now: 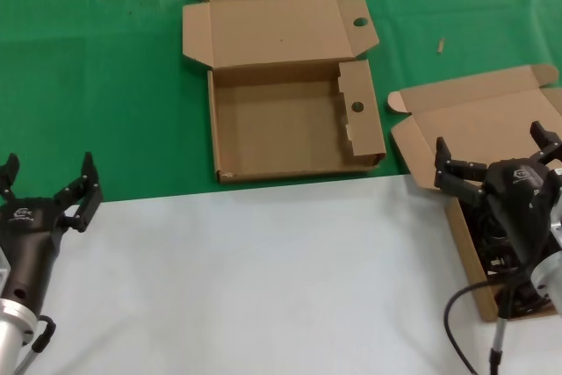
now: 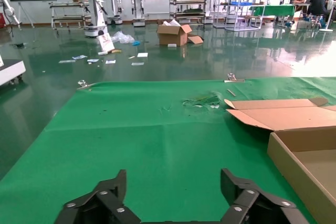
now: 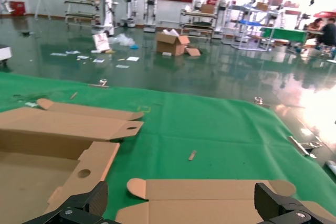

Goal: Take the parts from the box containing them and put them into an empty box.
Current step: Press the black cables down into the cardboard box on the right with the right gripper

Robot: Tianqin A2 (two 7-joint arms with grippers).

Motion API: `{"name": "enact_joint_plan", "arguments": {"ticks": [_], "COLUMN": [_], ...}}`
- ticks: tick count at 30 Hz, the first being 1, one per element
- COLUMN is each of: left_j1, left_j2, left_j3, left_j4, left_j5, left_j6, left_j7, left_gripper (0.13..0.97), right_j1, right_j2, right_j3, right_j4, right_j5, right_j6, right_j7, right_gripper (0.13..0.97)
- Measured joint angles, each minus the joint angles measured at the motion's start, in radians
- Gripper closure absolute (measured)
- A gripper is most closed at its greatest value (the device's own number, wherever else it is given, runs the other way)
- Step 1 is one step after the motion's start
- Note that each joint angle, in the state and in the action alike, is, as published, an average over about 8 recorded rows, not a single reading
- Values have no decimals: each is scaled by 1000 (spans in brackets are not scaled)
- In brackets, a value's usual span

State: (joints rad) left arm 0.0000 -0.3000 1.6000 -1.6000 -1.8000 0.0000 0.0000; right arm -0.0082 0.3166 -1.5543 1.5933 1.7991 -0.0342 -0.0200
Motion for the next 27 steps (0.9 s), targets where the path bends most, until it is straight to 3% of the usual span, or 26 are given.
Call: {"name": "enact_joint_plan", "arguments": {"ticks": [6, 14, 19, 23, 27], "left_j1": [0, 0, 0, 0, 0], "left_j2": [0, 0, 0, 0, 0], "left_j3": [0, 0, 0, 0, 0], "left_j4": [0, 0, 0, 0, 0], "left_j5": [0, 0, 0, 0, 0], "left_j6": [0, 0, 0, 0, 0], "left_j7": [0, 0, 0, 0, 0], "left_gripper": [521, 695, 805, 805, 860], "right_j1": [-15, -31, -24, -7, 28], "right_j2": [128, 423, 604, 724, 821], "right_j3": [-72, -179, -190, -176, -170], "right_j4": [25, 84, 110, 114, 102], "right_j5": [37, 74, 49, 38, 42], "right_j6": [31, 21, -90, -237, -399], "right_j7": [24, 76, 98, 81, 47], "right_gripper": [129, 129, 129, 129, 129]}}
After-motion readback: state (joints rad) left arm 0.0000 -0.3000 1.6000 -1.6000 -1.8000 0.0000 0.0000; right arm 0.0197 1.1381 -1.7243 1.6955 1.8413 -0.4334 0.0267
